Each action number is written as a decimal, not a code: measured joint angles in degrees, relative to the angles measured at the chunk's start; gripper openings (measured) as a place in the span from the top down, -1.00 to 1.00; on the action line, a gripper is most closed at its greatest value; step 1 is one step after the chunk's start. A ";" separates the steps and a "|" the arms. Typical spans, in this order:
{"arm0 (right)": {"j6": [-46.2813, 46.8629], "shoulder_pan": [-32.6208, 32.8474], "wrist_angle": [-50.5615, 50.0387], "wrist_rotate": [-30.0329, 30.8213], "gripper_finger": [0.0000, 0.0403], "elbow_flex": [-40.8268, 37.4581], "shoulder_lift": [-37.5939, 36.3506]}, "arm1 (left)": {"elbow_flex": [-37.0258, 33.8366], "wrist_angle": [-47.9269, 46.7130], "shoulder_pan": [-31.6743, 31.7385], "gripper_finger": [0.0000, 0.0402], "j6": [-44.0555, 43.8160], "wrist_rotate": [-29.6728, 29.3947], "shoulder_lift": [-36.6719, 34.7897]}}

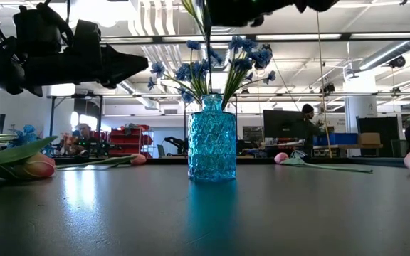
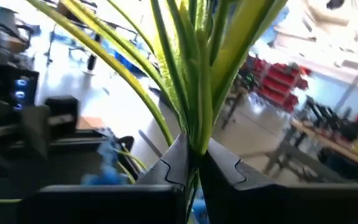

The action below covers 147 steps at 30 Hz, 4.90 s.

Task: Sort flowers into vase by color
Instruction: Put the right blue flowers into the transparent vase, then put the blue flowers into the transparent vase

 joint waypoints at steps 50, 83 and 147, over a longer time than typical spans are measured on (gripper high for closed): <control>18.37 -2.27 -7.26 8.27 0.41 0.00 4.41 | 0.00 0.04 0.00 0.43 0.00 0.02 -0.07; 25.85 0.67 -27.72 7.90 0.09 0.02 -1.07 | 0.00 0.04 0.00 0.43 0.00 0.02 -0.07; 30.31 10.25 -38.72 -2.57 0.95 -35.53 -38.96 | 39.39 -115.52 -35.72 1.00 -68.82 -9.54 -10.32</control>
